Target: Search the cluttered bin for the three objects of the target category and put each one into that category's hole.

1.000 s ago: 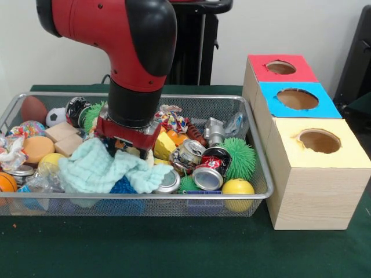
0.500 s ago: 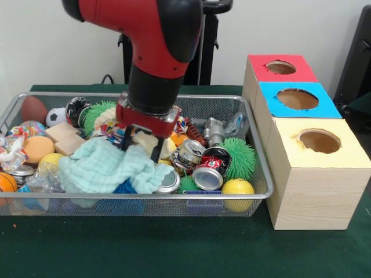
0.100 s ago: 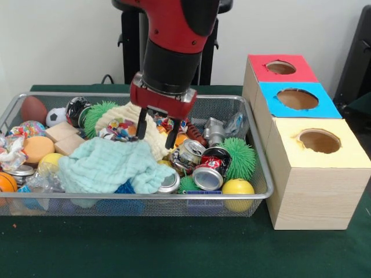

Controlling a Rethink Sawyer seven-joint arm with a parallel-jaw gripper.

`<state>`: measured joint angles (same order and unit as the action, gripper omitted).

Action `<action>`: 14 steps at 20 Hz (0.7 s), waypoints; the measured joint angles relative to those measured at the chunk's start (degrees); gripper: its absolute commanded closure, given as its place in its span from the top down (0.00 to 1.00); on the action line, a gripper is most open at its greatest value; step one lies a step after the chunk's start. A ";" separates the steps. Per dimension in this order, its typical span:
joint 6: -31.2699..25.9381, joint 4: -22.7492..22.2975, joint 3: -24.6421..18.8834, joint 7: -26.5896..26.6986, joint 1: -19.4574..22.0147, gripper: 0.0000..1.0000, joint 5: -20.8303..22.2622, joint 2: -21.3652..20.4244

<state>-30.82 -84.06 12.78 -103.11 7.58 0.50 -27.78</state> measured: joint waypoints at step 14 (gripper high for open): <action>-0.04 0.00 2.06 0.00 -1.33 1.00 -1.92 0.51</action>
<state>-30.86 -84.06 14.84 -103.11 6.25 -1.43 -27.27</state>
